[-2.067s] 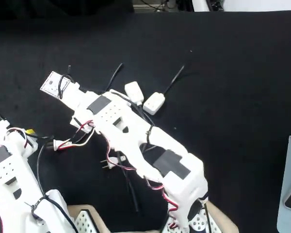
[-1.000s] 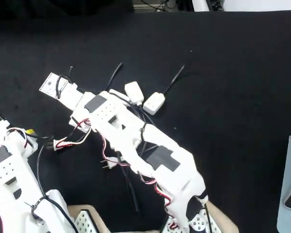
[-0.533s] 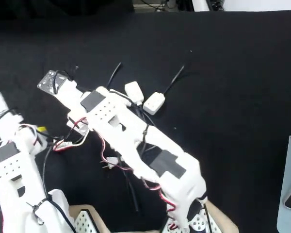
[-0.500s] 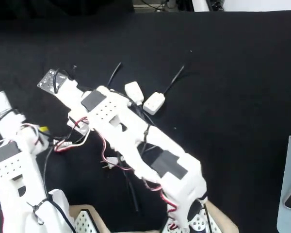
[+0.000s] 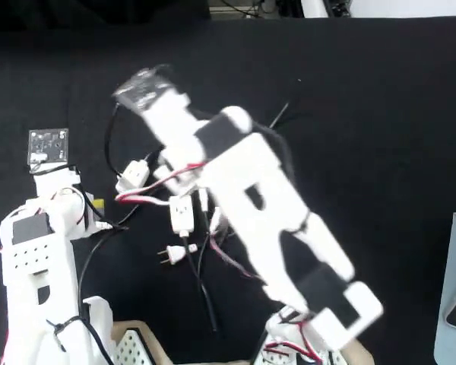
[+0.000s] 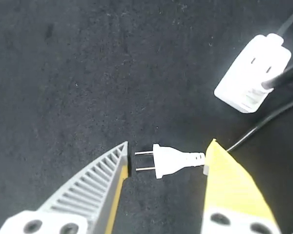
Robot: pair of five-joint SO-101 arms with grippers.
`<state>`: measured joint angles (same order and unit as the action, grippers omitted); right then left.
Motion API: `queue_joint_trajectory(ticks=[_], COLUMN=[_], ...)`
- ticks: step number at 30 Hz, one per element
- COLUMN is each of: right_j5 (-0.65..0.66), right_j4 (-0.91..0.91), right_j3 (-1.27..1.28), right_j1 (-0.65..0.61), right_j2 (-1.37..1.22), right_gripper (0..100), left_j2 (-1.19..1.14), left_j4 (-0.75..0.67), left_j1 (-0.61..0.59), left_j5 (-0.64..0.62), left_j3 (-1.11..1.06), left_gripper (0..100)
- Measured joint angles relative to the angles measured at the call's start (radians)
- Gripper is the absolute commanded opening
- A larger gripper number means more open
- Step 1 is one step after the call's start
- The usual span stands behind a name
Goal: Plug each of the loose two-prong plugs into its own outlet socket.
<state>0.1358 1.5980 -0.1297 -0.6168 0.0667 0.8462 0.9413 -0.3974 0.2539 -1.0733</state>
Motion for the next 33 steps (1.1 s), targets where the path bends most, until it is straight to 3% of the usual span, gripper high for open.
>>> queue_joint_trajectory(ticks=[6, 13, 18, 33], right_j5=[-0.075, -0.144, -0.135, -0.132], right_j4=[-0.049, -0.298, -0.437, -0.552], right_j3=[0.261, 0.658, 0.85, 0.868], right_j1=[0.129, 0.322, 0.39, 0.42], right_j2=[0.195, 0.431, 0.514, 0.394], right_gripper=[1.2, 1.5, 1.5, 1.4], left_j2=[0.0, 0.0, -0.038, -0.753], left_j4=[0.0, 0.025, 0.028, 0.028], left_j1=[0.006, 0.13, 0.204, 0.229], left_j5=[0.068, 0.101, 0.101, 0.066], left_j3=[0.0, 0.0, 0.028, 0.549], left_gripper=[25, 25, 30, 29])
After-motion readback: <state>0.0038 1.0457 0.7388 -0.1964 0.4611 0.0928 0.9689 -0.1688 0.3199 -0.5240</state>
